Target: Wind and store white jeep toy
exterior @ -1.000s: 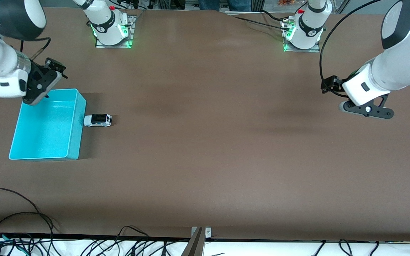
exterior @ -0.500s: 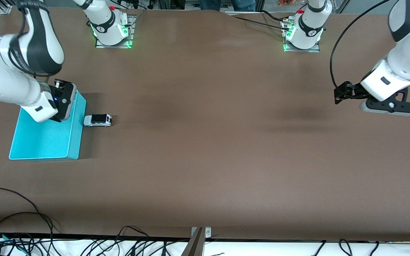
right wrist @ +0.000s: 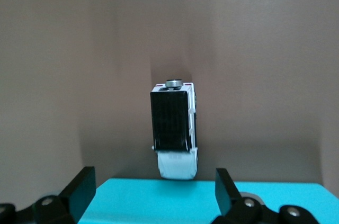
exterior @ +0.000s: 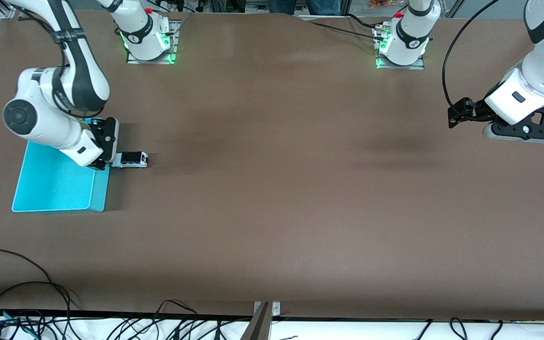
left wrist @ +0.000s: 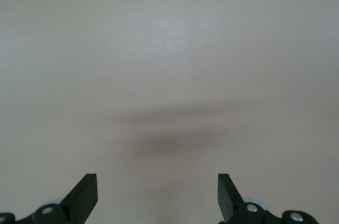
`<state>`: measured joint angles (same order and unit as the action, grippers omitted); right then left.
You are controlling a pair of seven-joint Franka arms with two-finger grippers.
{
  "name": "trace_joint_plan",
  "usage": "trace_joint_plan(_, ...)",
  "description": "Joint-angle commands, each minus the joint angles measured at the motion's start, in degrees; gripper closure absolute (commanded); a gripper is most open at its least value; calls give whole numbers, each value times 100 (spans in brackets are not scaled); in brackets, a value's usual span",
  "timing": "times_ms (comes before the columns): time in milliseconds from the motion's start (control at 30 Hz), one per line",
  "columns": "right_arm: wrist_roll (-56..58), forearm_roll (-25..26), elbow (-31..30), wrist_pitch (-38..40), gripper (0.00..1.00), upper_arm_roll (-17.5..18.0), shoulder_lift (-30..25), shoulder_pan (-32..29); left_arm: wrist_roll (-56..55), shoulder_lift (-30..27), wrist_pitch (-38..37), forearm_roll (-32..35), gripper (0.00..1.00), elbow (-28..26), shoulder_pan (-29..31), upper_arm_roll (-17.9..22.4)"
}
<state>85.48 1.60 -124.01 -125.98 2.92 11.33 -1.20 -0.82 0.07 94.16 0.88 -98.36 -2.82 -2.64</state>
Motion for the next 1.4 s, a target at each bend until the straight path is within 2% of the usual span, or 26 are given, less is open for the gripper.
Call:
trace_joint_plan(0,231,-81,-379,-655,0,-28,88,23,-50,178,-214,-62,0,318,-69,70)
trace_joint_plan(267,724,-81,-388,-1305,0,-19,572,23,12,310,-213,-123,0,467,71,105)
trace_joint_plan(500,750,-90,-422,-1596,0,-19,739,23,20,117,-398,-106,0,511,106,114)
trace_joint_plan(600,750,-90,-501,-1745,0,-19,783,23,38,20,-678,-123,0,773,238,123)
trace_joint_plan(667,750,-90,-563,-1815,4,-19,792,23,55,29,-863,-132,0,906,247,114)
trace_joint_plan(733,750,-81,-616,-1868,11,-19,792,23,47,20,-952,-123,0,950,247,88)
trace_joint_plan(833,750,-81,-625,-1869,32,-19,792,23,47,20,-978,-132,0,985,247,88)
trace_joint_plan(900,733,-81,-616,-1851,51,-19,792,23,38,37,-978,-141,0,994,247,105)
trace_joint_plan(1100,742,-81,-572,-1798,81,-10,757,23,-41,37,-934,-141,0,1003,195,26)
trace_joint_plan(1167,733,-81,-572,-1772,85,-19,730,23,-41,37,-908,-141,0,1003,194,44)
trace_joint_plan(1367,680,-90,-414,-1535,86,7,634,23,-32,29,-689,-141,0,1003,221,53)
